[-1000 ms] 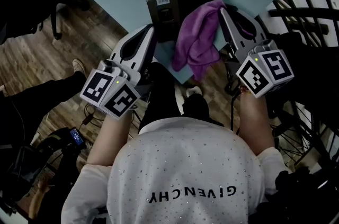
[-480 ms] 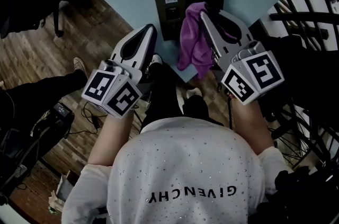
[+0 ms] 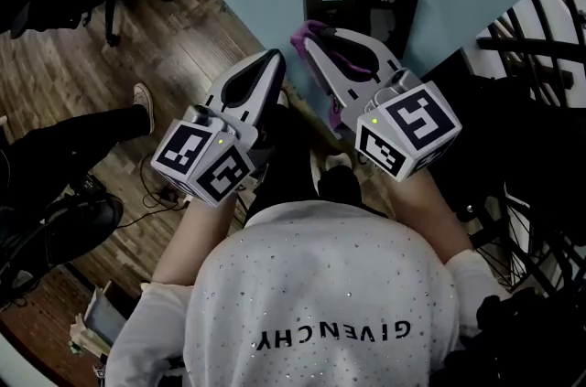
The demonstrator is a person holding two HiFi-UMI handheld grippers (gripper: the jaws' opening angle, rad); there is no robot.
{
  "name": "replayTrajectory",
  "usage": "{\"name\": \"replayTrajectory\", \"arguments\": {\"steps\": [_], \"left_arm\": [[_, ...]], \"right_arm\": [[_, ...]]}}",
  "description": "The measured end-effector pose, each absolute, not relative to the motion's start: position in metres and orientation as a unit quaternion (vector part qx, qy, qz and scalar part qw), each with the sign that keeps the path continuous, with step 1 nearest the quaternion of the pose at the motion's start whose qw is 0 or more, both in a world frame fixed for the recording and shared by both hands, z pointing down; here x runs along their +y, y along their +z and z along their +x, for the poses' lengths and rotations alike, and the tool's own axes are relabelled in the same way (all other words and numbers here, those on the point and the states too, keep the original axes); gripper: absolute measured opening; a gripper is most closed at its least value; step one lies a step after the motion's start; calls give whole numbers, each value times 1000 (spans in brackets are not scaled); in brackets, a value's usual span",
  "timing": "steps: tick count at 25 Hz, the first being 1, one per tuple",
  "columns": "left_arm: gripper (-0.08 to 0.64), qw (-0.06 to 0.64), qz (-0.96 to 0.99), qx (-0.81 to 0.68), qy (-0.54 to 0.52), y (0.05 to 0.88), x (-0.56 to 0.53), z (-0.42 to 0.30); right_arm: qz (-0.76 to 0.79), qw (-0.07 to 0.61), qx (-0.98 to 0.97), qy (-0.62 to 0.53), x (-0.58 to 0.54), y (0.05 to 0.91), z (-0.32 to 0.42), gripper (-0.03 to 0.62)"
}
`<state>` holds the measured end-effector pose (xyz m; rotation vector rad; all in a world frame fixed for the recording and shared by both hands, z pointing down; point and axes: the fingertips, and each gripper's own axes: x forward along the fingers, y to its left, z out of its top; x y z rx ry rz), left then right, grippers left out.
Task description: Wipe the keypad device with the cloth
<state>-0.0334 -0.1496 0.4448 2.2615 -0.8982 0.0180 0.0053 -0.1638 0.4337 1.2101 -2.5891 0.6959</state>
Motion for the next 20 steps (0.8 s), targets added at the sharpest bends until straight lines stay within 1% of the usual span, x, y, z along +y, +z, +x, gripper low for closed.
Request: {"name": "replayTrajectory", "arguments": {"steps": [14, 20], "left_arm": [[2, 346, 884, -315, 16, 440, -140, -13], [1, 353, 884, -307, 21, 445, -137, -4]], "right_arm": [[494, 87, -829, 246, -165, 439, 81, 32], [543, 83, -800, 241, -165, 442, 126, 32]]}}
